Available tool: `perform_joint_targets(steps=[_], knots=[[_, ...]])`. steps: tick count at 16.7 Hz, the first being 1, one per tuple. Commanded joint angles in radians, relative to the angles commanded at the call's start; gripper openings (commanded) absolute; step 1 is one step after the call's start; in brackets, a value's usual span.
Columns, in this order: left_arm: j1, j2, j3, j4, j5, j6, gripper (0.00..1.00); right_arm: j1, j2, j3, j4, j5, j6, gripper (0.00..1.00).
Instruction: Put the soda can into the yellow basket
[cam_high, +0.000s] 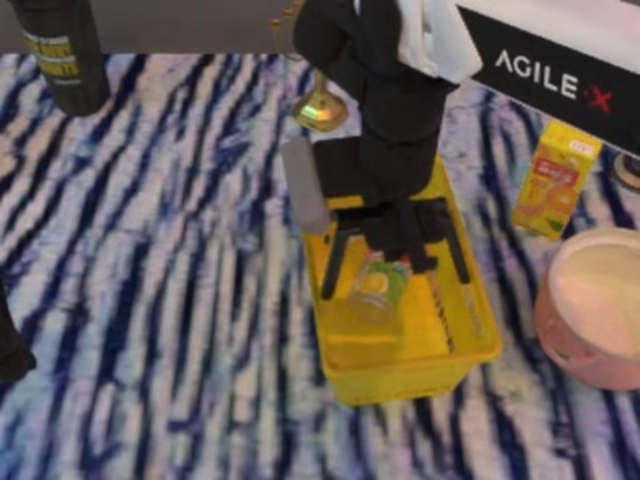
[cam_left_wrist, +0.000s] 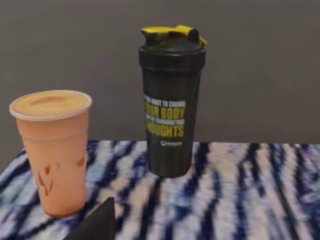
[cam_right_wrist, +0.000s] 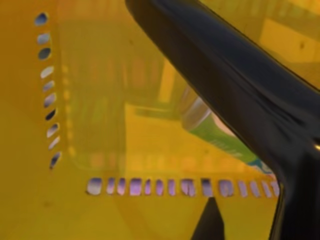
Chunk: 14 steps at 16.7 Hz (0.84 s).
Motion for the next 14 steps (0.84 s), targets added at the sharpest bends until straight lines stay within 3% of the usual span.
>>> perform_joint_targets(steps=[6, 14], knots=[[0.000, 0.000, 0.000, 0.000, 0.000, 0.000, 1.00, -0.001, 0.001, 0.004, -0.004, 0.000, -0.001, 0.00], [0.000, 0.000, 0.000, 0.000, 0.000, 0.000, 1.00, -0.029, -0.032, 0.145, -0.178, 0.000, -0.037, 0.00]])
